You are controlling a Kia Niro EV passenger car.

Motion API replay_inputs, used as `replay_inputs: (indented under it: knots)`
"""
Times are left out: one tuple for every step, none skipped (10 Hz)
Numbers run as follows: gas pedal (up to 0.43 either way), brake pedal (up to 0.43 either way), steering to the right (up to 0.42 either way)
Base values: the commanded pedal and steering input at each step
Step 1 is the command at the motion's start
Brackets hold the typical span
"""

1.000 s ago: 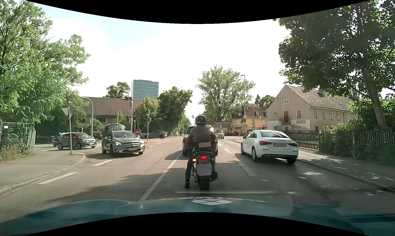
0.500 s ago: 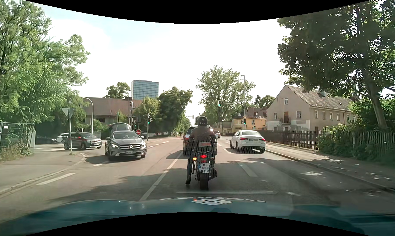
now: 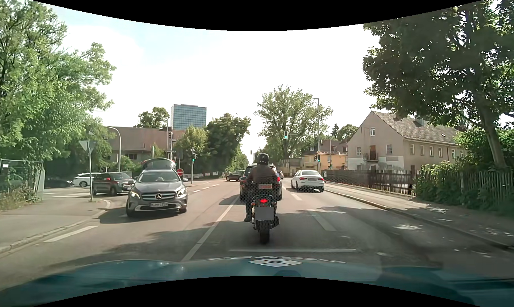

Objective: Follow the waypoints while adhering to traffic rules and regulations

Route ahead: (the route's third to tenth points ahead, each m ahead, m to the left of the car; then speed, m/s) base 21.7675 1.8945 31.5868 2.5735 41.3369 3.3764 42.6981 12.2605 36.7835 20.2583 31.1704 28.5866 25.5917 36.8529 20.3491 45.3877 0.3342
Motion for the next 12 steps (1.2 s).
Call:
replay_inputs:
  knots:
    - [0.098, 0.0, -0.018]
    - [0.098, 0.0, -0.019]
    - [0.098, 0.0, -0.019]
    - [0.11, 0.0, -0.019]
    - [0.13, 0.0, -0.019]
    - [0.13, 0.0, -0.019]
    - [0.13, 0.0, -0.019]
    - [0.13, 0.0, -0.019]
    - [0.13, 0.0, -0.019]
    - [0.13, 0.0, -0.018]
    - [0.13, 0.0, -0.018]
    - [0.138, 0.0, -0.019]
